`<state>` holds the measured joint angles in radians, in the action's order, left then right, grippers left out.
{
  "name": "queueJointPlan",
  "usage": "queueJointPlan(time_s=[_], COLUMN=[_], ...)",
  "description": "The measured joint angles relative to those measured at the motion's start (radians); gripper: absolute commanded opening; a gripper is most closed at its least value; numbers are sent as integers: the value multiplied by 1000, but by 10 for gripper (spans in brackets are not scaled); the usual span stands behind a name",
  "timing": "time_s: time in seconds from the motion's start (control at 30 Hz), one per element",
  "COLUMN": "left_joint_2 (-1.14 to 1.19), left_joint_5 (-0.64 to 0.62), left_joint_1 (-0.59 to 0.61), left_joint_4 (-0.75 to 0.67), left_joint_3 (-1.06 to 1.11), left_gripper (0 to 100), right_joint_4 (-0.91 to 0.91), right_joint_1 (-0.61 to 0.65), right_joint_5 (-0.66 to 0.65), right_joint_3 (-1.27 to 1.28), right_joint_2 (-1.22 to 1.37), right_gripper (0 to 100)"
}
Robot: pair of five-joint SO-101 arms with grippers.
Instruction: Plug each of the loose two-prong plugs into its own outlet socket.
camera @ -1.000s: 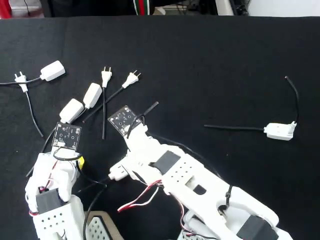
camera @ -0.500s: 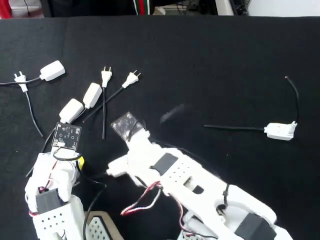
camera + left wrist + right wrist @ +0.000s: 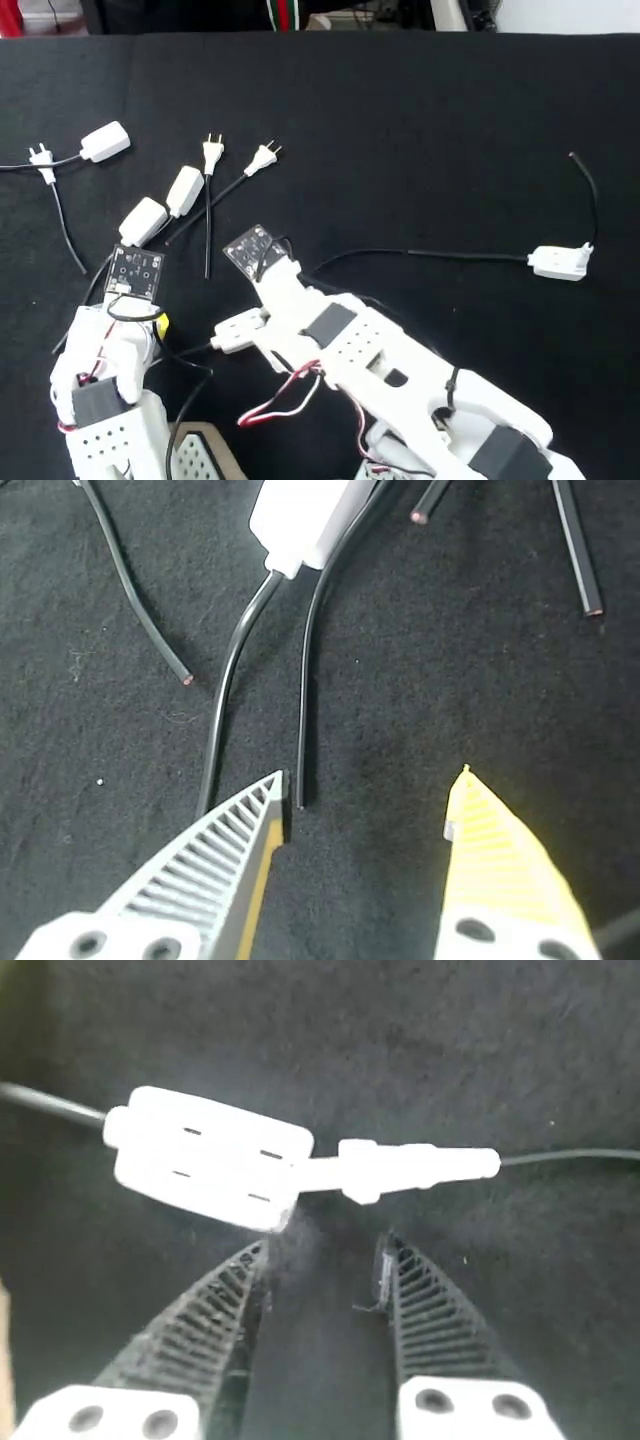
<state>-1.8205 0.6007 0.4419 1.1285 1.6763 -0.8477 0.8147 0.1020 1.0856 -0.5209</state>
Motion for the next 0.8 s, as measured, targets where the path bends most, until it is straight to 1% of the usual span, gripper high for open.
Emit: queueJointPlan(time_s=[0.1,0.17,0.27,0.3,0.43,0.5,0.67,0.7,0.8], left_joint_2=[0,0,0,0,0,0,0,0,0], left_joint_5=[11,12,12,12,12,12,12,12,12], left_joint_1=[0,0,0,0,0,0,-6,-6,-6], left_joint_4=[0,0,0,0,0,0,0,0,0], left_joint_3=[2,2,3,3,3,3,3,3,3], left_gripper=[260,260,260,260,260,260,260,260,260], right_joint_4=[-137,-218,-299,-311,-328,-328,-284,-270,-218], right_joint_1=[0,0,-3,-23,-167,-207,-215,-215,-215], right_joint_5=[3,31,57,66,153,210,348,388,493], right_joint_3=[-95,-157,-235,-252,-278,-278,-281,-285,-324], right_joint_2=[0,-3,-54,-68,-112,-117,-69,-38,86], right_gripper=[159,160,160,160,160,172,296,307,293])
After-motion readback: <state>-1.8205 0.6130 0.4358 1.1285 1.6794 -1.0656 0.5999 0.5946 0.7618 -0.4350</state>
